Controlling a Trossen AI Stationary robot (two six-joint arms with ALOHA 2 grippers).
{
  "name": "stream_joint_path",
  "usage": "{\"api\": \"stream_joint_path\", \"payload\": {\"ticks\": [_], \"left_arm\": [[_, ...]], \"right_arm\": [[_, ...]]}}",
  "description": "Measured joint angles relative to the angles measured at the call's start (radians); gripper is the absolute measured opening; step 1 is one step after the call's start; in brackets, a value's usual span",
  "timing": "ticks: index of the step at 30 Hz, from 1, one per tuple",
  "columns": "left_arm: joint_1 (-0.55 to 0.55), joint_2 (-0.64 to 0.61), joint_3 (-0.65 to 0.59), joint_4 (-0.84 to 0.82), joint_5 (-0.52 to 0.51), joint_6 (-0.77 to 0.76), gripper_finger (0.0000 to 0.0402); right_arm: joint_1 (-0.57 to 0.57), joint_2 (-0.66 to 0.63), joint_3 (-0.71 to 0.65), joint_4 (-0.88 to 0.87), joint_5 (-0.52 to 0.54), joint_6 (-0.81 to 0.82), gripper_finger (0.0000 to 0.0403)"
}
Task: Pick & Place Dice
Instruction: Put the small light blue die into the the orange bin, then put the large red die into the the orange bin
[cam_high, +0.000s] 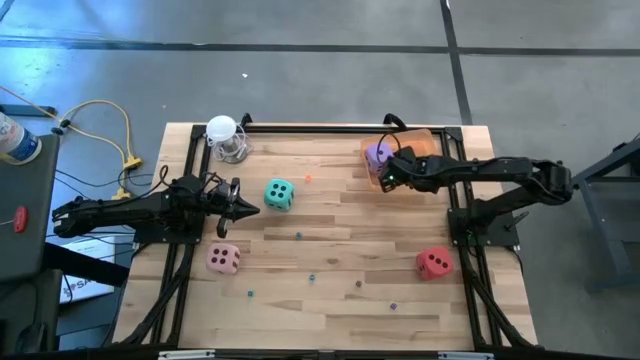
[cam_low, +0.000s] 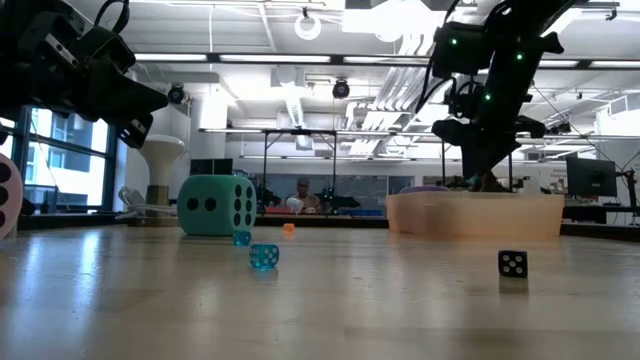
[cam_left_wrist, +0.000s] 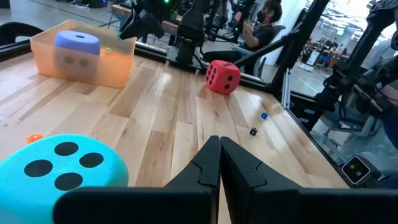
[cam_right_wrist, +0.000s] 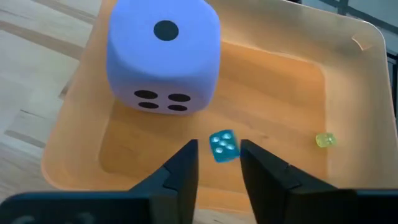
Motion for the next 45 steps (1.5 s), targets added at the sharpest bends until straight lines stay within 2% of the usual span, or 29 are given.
{"api": "stream_joint_path", "payload": {"ticks": [10,17,22,24,31,36,42,45], "left_arm": [[0.0,0.0,0.0,0.0,-0.003,0.0,0.0002],[0.0,0.0,0.0,0.0,-0.003,-0.003,0.0002],[0.0,0.0,0.0,0.0,-0.003,-0.003,0.0002],[0.0,0.0,0.0,0.0,-0.002,-0.003,0.0002],[0.0,0.0,0.0,0.0,-0.002,-0.003,0.0002],[0.0,0.0,0.0,-0.001,0.004,-0.003,0.0002],[0.0,0.0,0.0,-0.002,0.004,-0.002,0.0002],[0.0,0.0,0.0,-0.004,0.004,-0.002,0.0002]], "right_arm": [[0.001,0.0,0.0,0.003,0.022,-0.013,0.0228],[0.005,-0.013,0.0,0.109,0.005,-0.122,0.024],[0.055,-0.045,0.0,0.213,-0.008,-0.206,0.024],[0.077,-0.051,0.0,0.239,-0.041,-0.228,0.0241],[0.093,-0.052,0.0,0.309,-0.291,-0.262,0.0251],[0.095,-0.05,0.0,0.308,-0.342,-0.263,0.0298],[0.12,-0.027,0.0,0.329,-0.265,-0.298,0.0382],[0.129,-0.02,0.0,0.343,-0.265,-0.455,0.0394]]}}
